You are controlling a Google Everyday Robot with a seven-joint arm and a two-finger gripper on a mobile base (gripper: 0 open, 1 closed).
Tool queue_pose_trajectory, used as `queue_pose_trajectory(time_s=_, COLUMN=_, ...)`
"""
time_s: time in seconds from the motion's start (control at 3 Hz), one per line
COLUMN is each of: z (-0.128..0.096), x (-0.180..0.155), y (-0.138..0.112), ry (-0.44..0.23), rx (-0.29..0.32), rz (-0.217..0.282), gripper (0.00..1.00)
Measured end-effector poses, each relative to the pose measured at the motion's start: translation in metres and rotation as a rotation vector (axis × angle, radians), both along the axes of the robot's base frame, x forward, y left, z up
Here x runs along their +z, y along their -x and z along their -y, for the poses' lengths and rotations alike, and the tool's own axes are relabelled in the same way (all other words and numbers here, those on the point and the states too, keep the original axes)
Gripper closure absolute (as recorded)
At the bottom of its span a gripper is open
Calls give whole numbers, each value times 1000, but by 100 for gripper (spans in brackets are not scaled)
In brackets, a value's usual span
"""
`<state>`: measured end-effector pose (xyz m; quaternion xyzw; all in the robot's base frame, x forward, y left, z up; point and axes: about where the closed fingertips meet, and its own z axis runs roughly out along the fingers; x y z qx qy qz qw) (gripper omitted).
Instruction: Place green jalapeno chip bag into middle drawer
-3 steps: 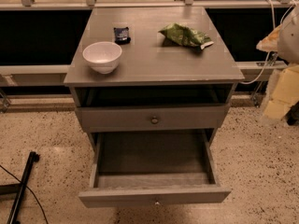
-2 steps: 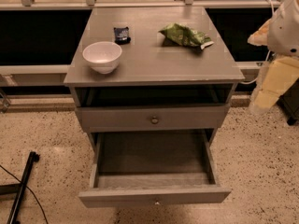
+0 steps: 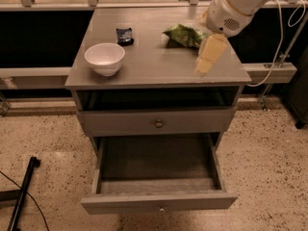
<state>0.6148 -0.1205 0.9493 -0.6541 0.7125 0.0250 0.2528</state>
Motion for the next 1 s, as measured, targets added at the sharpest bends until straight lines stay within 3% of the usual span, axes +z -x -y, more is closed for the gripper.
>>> queue_pose_trajectory(time_s=0.33, z=-12, x=-4, y=-54, ry=-143, rx=-91, rz=67, gripper=0)
queue_pose_trajectory(time_s=1.0, z=50, x=18, y=-108, ry=-387, rx=-382, rz=218, gripper=0)
